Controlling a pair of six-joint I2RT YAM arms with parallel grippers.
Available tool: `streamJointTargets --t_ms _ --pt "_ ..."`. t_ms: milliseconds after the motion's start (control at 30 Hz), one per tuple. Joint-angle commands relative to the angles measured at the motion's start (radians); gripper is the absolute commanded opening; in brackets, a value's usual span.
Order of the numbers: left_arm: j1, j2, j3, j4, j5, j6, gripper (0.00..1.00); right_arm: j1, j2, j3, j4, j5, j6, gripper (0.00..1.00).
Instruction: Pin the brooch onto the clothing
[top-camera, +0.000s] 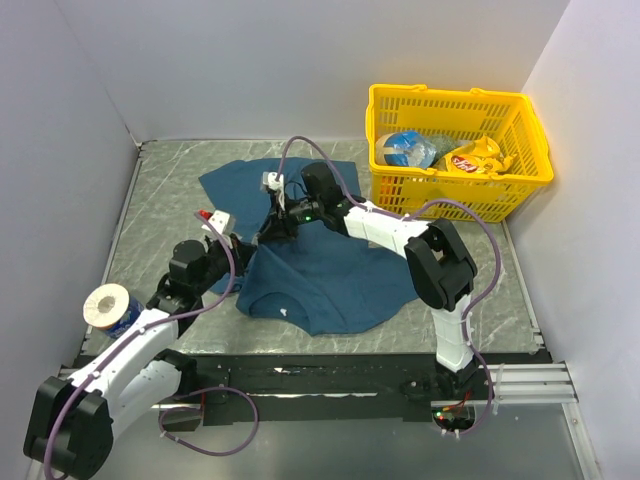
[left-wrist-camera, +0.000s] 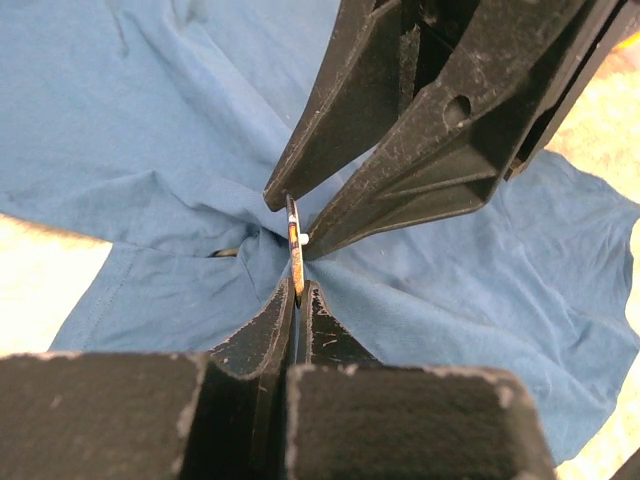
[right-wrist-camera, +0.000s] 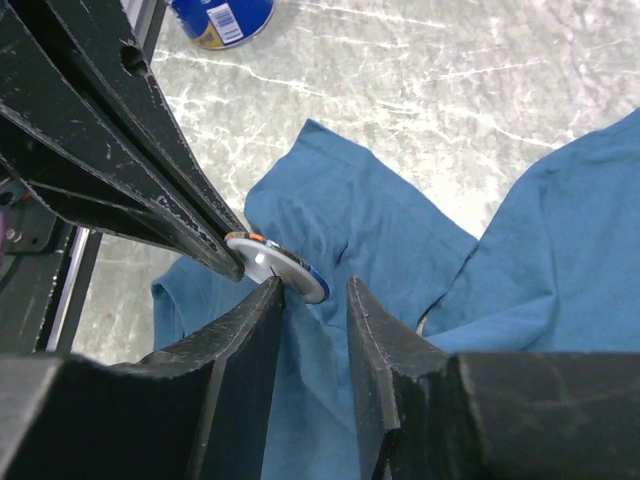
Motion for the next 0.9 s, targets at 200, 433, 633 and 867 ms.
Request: streamJointTargets --t_ms 200,433,633,867 --pt "-0.027 -0.068 0.001 0.08 0.012 -0.051 0.01 -0.005 -0.06 -0.034 0.104 0.121 -0.005 0.44" --pt "-0.027 -0.073 -0.004 0.076 0.014 -0.054 0.01 -0.008 -0.07 -0.048 0.13 0.138 0.011 0.48" --pt "-0.027 -0.085 -0.008 0.068 -0.01 -0.059 0.01 -0.01 -0.086 -0.068 0.148 0.15 0.008 0.57" --pt "-0.029 -0.059 0.022 0.033 -0.084 -0.057 0.01 -0.01 -0.175 -0.178 0.231 0.205 -0.007 0.87"
